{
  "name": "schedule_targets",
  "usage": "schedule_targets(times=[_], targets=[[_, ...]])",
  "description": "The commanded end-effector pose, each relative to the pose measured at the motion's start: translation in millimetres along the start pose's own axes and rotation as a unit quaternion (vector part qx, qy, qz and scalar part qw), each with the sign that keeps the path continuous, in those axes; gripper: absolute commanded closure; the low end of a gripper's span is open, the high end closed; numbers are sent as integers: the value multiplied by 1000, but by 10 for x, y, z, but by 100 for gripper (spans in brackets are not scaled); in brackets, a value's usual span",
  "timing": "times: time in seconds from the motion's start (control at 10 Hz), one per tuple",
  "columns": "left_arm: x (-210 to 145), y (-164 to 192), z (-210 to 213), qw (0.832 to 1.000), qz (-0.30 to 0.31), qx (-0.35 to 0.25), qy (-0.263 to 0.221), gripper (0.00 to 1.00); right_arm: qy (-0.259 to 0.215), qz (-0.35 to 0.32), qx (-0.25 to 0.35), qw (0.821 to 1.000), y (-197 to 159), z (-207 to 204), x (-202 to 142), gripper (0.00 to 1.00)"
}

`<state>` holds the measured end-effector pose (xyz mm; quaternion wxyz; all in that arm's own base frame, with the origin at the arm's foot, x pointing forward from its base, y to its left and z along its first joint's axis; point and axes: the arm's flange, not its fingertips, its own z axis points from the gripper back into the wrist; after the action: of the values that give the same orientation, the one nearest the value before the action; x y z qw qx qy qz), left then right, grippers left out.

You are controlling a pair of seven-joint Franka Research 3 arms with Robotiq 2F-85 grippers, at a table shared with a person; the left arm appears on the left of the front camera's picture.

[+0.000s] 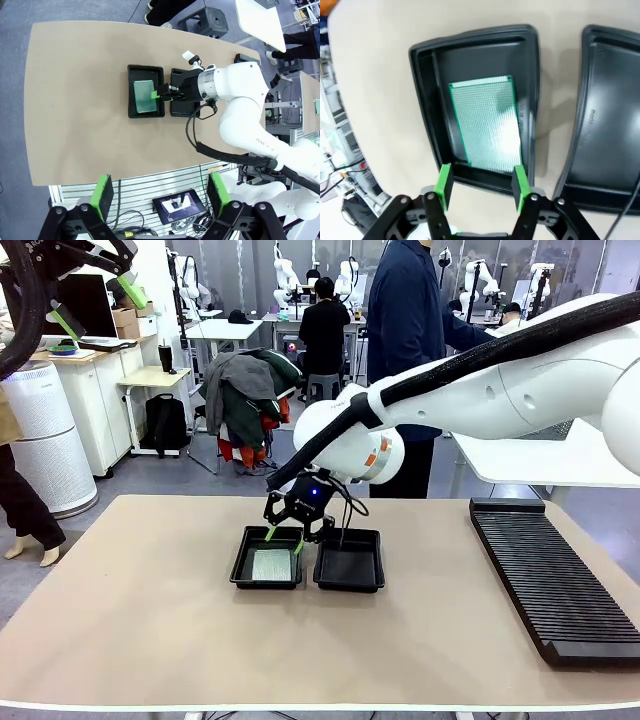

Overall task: Inspect and transfer BCBs to ESD trays.
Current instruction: Pick up the Blank PCB from the PCB Rack and place it in the left ESD tray.

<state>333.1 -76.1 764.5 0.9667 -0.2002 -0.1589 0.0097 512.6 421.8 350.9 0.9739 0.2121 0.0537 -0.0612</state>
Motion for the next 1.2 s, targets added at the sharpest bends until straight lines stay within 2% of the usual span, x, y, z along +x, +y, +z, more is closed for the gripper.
schedule_targets(times=[0.0, 0.1, 0.2, 0.3, 0.7, 1.0, 1.1], targets=[[-7, 15, -15, 1000, -4, 0, 1, 0, -5, -4, -61, 998, 177, 161, -10, 24], [-7, 15, -15, 1000, -4, 0, 1, 0, -6, -3, -78, 997, 205, 259, -33, 10], [-7, 15, -15, 1000, -4, 0, 1, 0, -5, -2, -94, 996, 213, 362, -62, 12], [-7, 15, -15, 1000, -4, 0, 1, 0, -4, -3, -107, 994, 203, 442, -87, 0], [-7, 15, -15, 1000, -4, 0, 1, 0, -5, 3, -143, 990, 159, 692, -177, 0], [-7, 15, -15, 1000, -4, 0, 1, 0, -12, 16, -145, 989, 104, 795, -154, 0], [-7, 15, -15, 1000, -4, 0, 1, 0, 1, 14, -127, 992, 152, 705, -156, 0]])
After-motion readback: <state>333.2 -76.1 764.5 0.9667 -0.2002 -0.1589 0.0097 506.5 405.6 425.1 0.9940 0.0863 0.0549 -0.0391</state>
